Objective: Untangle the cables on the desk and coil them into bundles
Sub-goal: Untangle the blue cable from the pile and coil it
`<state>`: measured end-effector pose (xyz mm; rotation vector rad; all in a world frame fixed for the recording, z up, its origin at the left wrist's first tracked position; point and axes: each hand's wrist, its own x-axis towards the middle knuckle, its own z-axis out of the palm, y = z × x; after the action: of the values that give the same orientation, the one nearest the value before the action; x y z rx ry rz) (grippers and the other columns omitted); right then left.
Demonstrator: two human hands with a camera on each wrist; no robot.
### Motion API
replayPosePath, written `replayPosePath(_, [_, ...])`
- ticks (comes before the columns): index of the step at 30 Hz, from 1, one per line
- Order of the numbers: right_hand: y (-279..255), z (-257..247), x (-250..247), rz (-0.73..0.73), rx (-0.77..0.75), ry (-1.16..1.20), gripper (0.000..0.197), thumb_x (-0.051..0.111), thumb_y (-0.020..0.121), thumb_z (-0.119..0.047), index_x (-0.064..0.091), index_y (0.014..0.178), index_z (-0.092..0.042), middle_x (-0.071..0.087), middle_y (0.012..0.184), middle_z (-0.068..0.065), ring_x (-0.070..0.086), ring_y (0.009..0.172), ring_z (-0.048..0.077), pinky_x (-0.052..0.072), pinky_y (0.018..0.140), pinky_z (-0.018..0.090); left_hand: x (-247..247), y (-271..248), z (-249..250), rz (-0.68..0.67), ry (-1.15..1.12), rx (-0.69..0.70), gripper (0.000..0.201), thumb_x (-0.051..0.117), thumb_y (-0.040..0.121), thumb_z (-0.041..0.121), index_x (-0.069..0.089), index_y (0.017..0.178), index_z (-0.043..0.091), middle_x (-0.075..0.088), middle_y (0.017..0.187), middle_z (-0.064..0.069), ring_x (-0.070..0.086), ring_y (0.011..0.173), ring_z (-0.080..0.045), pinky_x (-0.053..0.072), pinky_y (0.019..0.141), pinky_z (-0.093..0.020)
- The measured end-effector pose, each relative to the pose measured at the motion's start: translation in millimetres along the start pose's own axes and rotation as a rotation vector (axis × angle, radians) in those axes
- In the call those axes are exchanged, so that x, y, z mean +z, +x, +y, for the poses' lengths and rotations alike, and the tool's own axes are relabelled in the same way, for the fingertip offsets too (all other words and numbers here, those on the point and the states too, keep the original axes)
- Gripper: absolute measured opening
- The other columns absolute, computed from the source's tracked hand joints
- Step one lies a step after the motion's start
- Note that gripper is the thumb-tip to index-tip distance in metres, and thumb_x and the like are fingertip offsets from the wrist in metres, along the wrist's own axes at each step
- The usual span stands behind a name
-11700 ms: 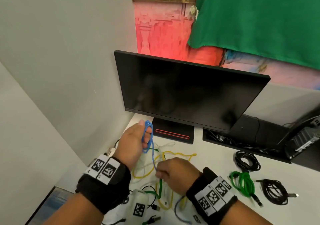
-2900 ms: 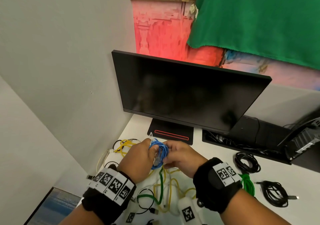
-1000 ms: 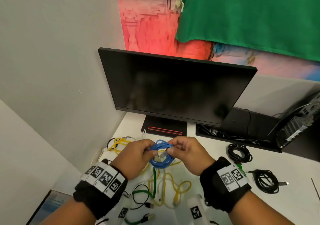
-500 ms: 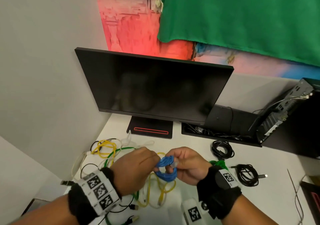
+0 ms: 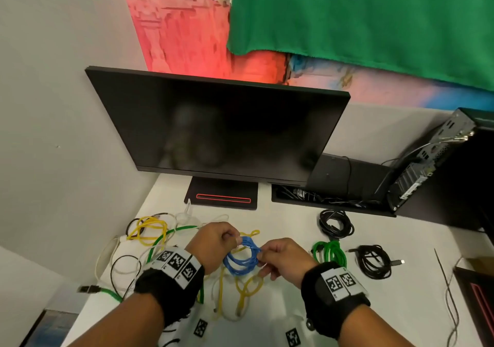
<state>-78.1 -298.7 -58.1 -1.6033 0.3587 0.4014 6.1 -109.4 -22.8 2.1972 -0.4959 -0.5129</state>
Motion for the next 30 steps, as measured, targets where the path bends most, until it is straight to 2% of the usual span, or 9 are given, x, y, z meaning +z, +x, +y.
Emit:
replayPosePath(5, [2,7,-4,-0.079,0.005,0.168,0.019,0.065,0.094,-0.007,0.070,0.110,-0.016,0.073,0.082,0.010,0.071,0.069,0.022,0.055,0.060,0.026,6,15,0,-0.027,0.003,0.011,0.007,0.064,0.090,0.014,0.070,0.089,0.017,0.065,0.080,0.002,0.057,0.073,-0.010,0.047,0.068,-0.019])
replayPosePath(7, [3,7,-8,-0.118,-0.022,0.136,0.017,0.066,0.094,-0.014,0.069,0.111,-0.018,0.073,0.084,0.008,0.071,0.070,0.022,0.055,0.060,0.027,7,20,-2,-0.040,0.007,0.019,0.007,0.065,0.090,0.016,0.070,0.089,0.021,0.063,0.080,0.005,0.056,0.072,-0.007,0.044,0.067,-0.018])
replayPosePath(10, [8,8,-13,-0.089,-0.029,0.097,0.011,0.064,0.096,-0.019,0.067,0.104,-0.013,0.073,0.081,0.005,0.071,0.068,0.022,0.052,0.054,0.025,10,27,-3,-0.040,-0.046,0.037,0.007,0.066,0.090,0.018,0.069,0.090,0.024,0.066,0.081,0.006,0.061,0.074,-0.006,0.049,0.073,-0.022])
replayPosePath(12, [11,12,-15,-0.020,-0.014,0.106,0.008,0.061,0.098,-0.016,0.066,0.099,-0.010,0.072,0.078,0.005,0.071,0.064,0.022,0.049,0.050,0.024,12,31,-4,0.001,-0.081,0.029,0.010,0.065,0.091,0.025,0.069,0.100,0.025,0.069,0.089,0.008,0.064,0.082,-0.003,0.052,0.079,-0.022])
replayPosePath(15, [19,20,-20,0.210,0.037,0.243,0.012,0.058,0.099,-0.014,0.065,0.097,-0.004,0.070,0.081,0.013,0.070,0.059,0.026,0.047,0.045,0.026,13,35,-14,0.055,-0.061,-0.040,0.030,0.061,0.093,0.036,0.064,0.120,0.024,0.066,0.108,0.009,0.062,0.093,-0.001,0.044,0.082,-0.015])
replayPosePath(19, [34,22,-27,0.487,0.090,0.528,0.013,0.056,0.100,-0.013,0.061,0.095,-0.002,0.069,0.081,0.014,0.069,0.060,0.026,0.049,0.048,0.029,17,23,-34,0.026,0.158,-0.033,0.038,0.061,0.091,0.041,0.061,0.126,0.026,0.062,0.122,0.007,0.057,0.102,-0.004,0.040,0.089,-0.016])
replayPosePath(23, [53,18,-34,0.595,0.086,0.752,0.013,0.051,0.103,-0.015,0.058,0.102,-0.005,0.070,0.088,0.014,0.072,0.065,0.023,0.052,0.053,0.030,16,14,-49,-0.015,0.291,-0.031,0.037,0.056,0.093,0.045,0.061,0.125,0.029,0.056,0.133,0.008,0.053,0.119,-0.010,0.038,0.104,-0.025])
replayPosePath(26, [69,22,-40,0.677,0.095,0.757,0.012,0.050,0.103,-0.013,0.056,0.106,-0.003,0.069,0.085,0.014,0.072,0.060,0.021,0.053,0.050,0.029,10,12,-59,-0.014,0.340,-0.063,0.037,0.056,0.093,0.045,0.059,0.126,0.029,0.056,0.132,0.008,0.052,0.119,-0.010,0.037,0.104,-0.024])
replayPosePath(30, [85,34,-46,0.716,0.244,0.649,0.020,0.051,0.102,-0.013,0.059,0.107,0.005,0.068,0.081,0.018,0.068,0.065,0.026,0.056,0.060,0.036,8,9,-64,-0.024,0.343,-0.091,0.037,0.057,0.093,0.046,0.060,0.125,0.029,0.057,0.130,0.007,0.054,0.116,-0.011,0.039,0.102,-0.024])
